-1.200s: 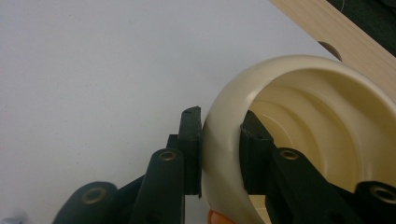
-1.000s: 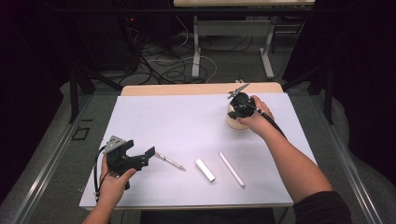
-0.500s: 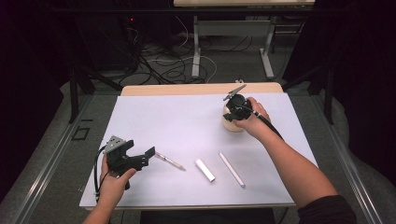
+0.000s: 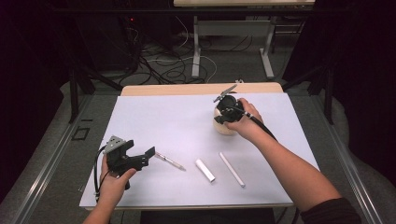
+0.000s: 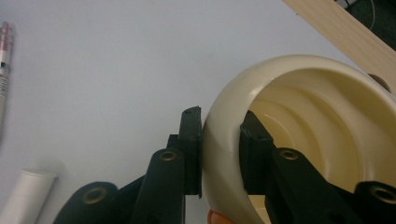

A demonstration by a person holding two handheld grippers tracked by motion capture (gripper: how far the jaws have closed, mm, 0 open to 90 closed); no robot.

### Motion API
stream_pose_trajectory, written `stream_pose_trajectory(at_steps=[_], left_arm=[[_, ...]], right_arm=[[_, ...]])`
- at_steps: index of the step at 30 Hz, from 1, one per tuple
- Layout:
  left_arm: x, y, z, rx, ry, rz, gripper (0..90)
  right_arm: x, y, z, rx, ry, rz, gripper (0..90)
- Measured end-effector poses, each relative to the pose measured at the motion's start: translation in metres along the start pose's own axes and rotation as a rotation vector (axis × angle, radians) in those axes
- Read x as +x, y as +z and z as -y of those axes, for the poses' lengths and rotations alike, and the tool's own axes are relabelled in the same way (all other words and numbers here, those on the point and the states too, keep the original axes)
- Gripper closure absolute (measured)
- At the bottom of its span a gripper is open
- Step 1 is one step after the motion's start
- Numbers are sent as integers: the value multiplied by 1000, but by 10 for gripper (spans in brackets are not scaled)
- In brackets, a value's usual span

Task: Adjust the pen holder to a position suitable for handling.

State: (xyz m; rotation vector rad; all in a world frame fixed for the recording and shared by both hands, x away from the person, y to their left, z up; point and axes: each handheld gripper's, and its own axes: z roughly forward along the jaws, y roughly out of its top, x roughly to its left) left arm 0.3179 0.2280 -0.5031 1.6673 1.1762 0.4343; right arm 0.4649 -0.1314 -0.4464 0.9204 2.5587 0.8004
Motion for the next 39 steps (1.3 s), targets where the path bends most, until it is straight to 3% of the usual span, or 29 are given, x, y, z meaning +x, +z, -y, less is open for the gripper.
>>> stream_pose_trajectory(at_steps=[8, 26, 39], left_arm=[[0, 0, 0, -1, -1, 0, 22], [0, 0, 0, -3, -3, 2, 22], [1, -1, 0, 0, -9, 1, 22]], right_arm=[[22, 0, -10, -24, -14, -26, 739], [59, 10, -26, 13, -49, -108, 739], [75, 19, -30, 55, -56, -134, 739]])
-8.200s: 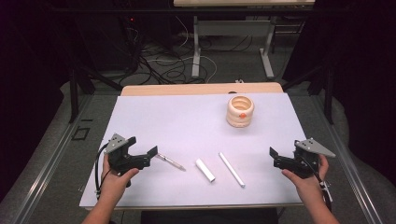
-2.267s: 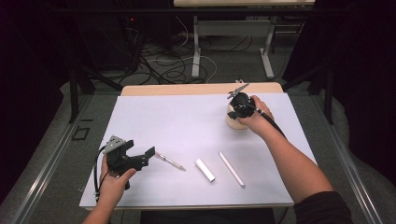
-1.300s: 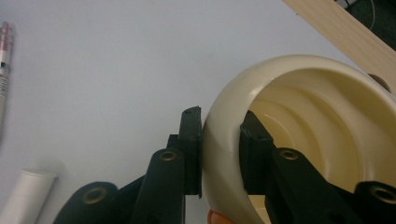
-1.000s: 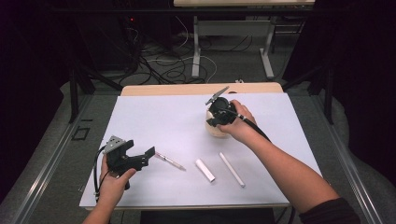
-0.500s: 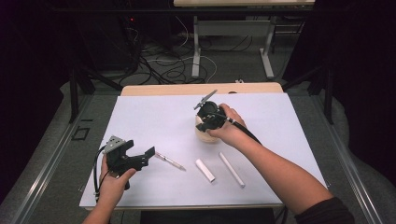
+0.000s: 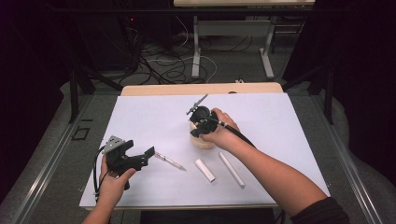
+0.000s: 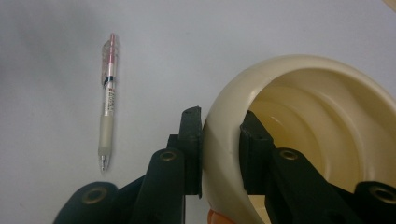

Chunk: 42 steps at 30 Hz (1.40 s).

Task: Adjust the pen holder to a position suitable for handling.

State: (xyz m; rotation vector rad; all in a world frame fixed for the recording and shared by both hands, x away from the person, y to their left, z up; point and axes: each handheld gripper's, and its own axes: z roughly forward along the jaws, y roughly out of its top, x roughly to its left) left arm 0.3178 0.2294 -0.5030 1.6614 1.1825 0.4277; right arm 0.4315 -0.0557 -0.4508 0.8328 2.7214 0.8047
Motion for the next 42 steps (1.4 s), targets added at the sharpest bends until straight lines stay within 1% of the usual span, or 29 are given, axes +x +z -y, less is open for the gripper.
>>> stream_pose_trajectory(at_steps=[2, 3, 5, 7, 8, 9, 12, 13, 15, 20, 22, 23, 27, 28, 33, 35, 36, 37, 39, 42], left_arm=[[0, 0, 0, 0, 0, 0, 22], [0, 0, 0, 0, 0, 0, 22], [0, 0, 0, 1, 0, 0, 22], [0, 0, 0, 1, -1, 0, 22], [0, 0, 0, 1, -1, 0, 22], [0, 0, 0, 1, -1, 0, 22], [0, 0, 0, -2, -1, 0, 22], [0, 0, 0, -2, -1, 1, 22], [0, 0, 0, -1, -1, 1, 22], [0, 0, 0, -1, -1, 1, 22], [1, 0, 0, -1, -5, 1, 22], [1, 0, 0, 0, 0, -1, 22], [1, 0, 0, -1, -7, 0, 22], [1, 0, 0, 4, -1, -2, 22], [1, 0, 0, 4, 1, -2, 22], [1, 0, 0, 4, 1, -2, 22], [1, 0, 0, 4, 0, -2, 22], [0, 0, 0, 4, 1, -2, 22], [0, 0, 0, 1, 1, -1, 22], [1, 0, 0, 0, -1, -2, 22]], right_arm=[[3, 1, 0, 11, 8, 5, 739], [3, 2, -1, 9, -3, 4, 740], [6, 3, -1, 21, 8, 2, 740], [9, 5, -1, 27, 2, 5, 739], [11, 6, -2, 34, 8, 10, 739], [12, 7, -2, 32, 5, 5, 739], [16, 10, -3, 46, 14, 15, 739], [17, 11, -3, 47, 9, 17, 739], [19, 12, -3, 54, 20, 28, 739], [21, 17, -3, 46, 14, 34, 738], [21, 19, -2, 40, 7, 28, 738], [21, 21, -1, 43, 13, 32, 738], [22, 23, 0, 44, 13, 31, 739], [22, 23, 0, 44, 10, 31, 739], [22, 24, 1, 37, 14, 21, 740], [24, 25, 2, 37, 7, 19, 738], [24, 26, 1, 34, -9, 18, 737], [24, 25, 1, 38, -7, 20, 735], [24, 26, 2, 37, -11, 18, 717], [23, 25, 2, 20, -13, 16, 673]])
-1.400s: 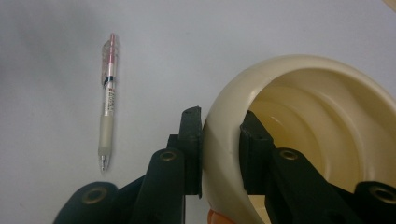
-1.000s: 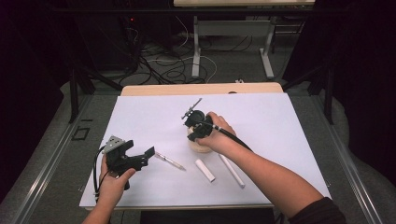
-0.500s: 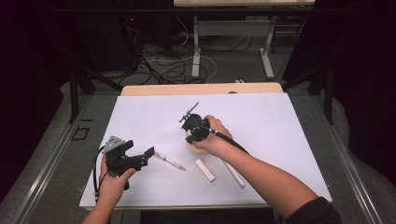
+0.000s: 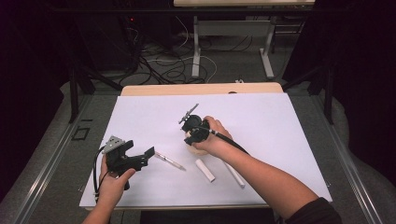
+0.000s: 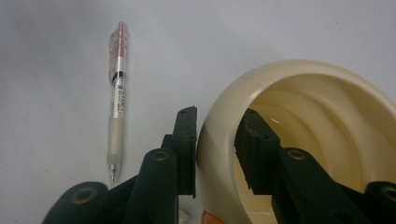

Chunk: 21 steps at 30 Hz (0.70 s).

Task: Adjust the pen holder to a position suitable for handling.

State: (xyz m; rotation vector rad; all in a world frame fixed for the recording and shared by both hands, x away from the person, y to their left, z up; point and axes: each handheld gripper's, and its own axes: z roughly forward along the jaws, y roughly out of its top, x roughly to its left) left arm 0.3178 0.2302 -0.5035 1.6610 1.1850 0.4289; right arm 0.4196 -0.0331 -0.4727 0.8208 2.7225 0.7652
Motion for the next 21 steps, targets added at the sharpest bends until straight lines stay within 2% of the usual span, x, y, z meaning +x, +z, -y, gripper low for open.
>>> stream_pose_trajectory(at_steps=[5, 10, 17, 21], left_arm=[[0, 0, 0, 0, 0, 0, 22], [0, 0, 0, 0, -1, 0, 22], [0, 0, 0, 0, -2, 0, 22], [0, 0, 0, 0, -3, 0, 22]], right_arm=[[0, -6, -1, -40, 23, -3, 611], [-1, -12, 1, -67, 5, -2, 563], [-2, -22, 4, -118, 6, 0, 506], [-3, -28, 8, -137, 27, -3, 473]])
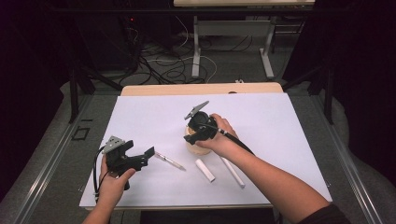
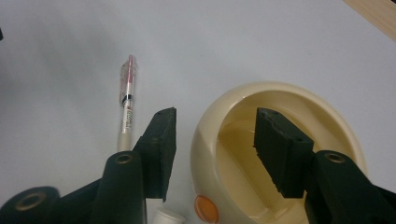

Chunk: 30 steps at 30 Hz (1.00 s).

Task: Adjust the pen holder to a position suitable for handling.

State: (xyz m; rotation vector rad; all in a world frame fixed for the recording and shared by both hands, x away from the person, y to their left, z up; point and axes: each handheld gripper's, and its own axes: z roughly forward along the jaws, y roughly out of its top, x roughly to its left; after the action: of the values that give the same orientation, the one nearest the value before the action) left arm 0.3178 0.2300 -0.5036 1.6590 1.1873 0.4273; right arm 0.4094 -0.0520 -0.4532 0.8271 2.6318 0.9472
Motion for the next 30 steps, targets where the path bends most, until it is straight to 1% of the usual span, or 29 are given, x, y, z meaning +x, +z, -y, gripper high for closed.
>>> stream_pose_trajectory(at_steps=[4, 8, 9, 10, 11, 15, 16, 18, 19, 20, 22, 23, 26, 27, 29, 30], left_arm=[[0, 0, 0, 3, 0, 0, 22], [0, 0, 0, 0, 0, 0, 22], [0, 0, 0, 0, -5, 1, 22], [1, 0, 0, 1, 0, -2, 22], [1, 0, 0, 2, -2, -1, 22], [0, 0, 0, 2, -3, -1, 22], [0, 0, 0, 4, -3, -1, 22], [0, 0, 0, 3, -11, 1, 22], [0, 0, 0, 4, -9, 0, 22], [0, 0, 0, 4, -10, 1, 22], [0, 0, 0, 6, -4, -1, 22], [0, 0, 0, 7, -4, -1, 22], [0, 1, 0, 7, -3, -1, 22], [0, 1, 0, 7, -4, -2, 22], [0, 1, 0, 7, -4, -3, 22], [0, 1, 1, 6, -5, -2, 22]], right_arm=[[-2, -7, 3, -18, 22, 1, 464], [-4, -14, 7, -30, 32, -14, 459], [-4, -16, 8, -35, 39, -15, 456], [-4, -18, 10, -39, 48, -19, 450], [-4, -20, 11, -41, 41, -26, 446], [-4, -28, 18, -57, 65, -36, 432], [-4, -30, 19, -55, 76, -34, 426], [-5, -34, 23, -75, 78, -25, 416], [-7, -35, 24, -78, 70, -30, 412], [-7, -38, 26, -83, 81, -19, 408], [-8, -41, 30, -104, 86, -19, 396], [-8, -43, 32, -100, 92, -23, 391], [-8, -48, 38, -117, 95, -21, 385], [-8, -49, 40, -111, 93, -24, 383], [-7, -51, 45, -144, 92, -8, 368], [-6, -52, 47, -148, 93, -5, 366]])
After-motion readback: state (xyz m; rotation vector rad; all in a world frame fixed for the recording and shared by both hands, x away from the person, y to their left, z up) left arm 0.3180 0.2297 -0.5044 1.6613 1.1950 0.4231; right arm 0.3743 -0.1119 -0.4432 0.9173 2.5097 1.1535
